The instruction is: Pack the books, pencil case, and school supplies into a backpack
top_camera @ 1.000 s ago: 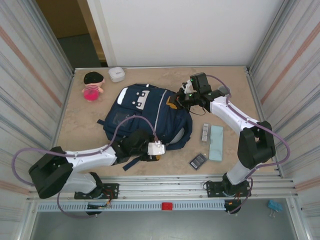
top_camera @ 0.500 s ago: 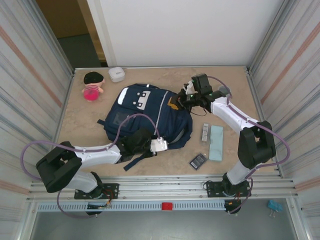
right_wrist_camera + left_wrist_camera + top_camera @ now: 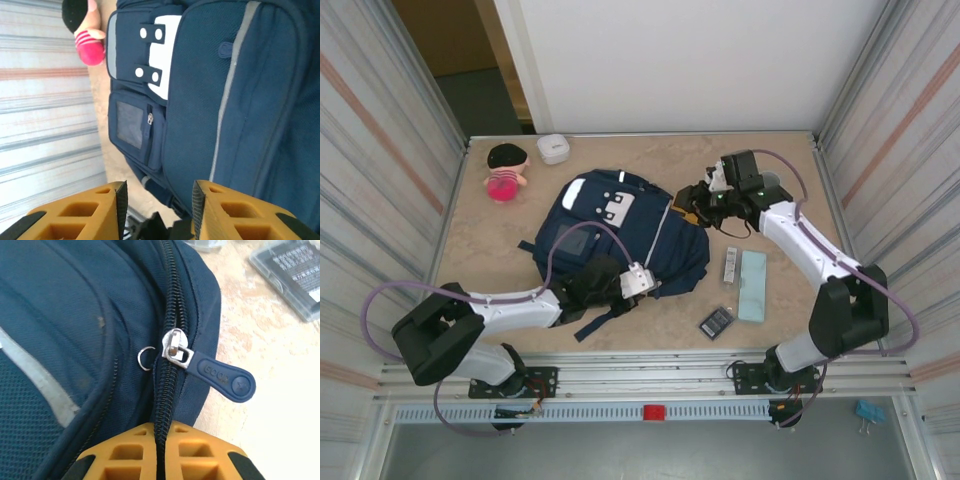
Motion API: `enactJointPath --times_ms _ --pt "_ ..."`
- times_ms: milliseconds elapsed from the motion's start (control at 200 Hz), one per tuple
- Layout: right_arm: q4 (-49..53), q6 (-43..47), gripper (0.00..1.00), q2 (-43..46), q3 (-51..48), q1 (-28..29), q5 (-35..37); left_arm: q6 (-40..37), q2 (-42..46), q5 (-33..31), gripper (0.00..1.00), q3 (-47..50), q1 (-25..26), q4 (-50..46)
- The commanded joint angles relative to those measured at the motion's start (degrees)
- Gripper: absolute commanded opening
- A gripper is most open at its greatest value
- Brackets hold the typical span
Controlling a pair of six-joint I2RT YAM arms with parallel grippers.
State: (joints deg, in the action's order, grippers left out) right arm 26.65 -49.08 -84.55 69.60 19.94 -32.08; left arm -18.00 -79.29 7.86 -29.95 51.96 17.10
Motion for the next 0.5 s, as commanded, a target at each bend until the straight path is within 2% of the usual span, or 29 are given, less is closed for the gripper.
enactJointPath --times_ms 0,225,346,496 --pt "9.5 6.4 0.40 5.7 0.6 0.1 6.8 7.5 1.5 2.0 0.00 0.9 -1.3 7.9" --pt "17.9 8.5 0.40 17.8 -4.2 4.3 17.9 10.3 1.4 6.9 0.00 1.0 -3.5 9.3" --pt "18.8 6.4 0.39 23.1 -8.9 9.9 22.0 11.3 1.0 7.9 0.00 0.6 -4.5 9.9" --pt "13.4 2.9 0.39 27.0 -15.6 19.1 24.5 12.0 0.2 9.5 0.00 0.3 -5.4 10.0"
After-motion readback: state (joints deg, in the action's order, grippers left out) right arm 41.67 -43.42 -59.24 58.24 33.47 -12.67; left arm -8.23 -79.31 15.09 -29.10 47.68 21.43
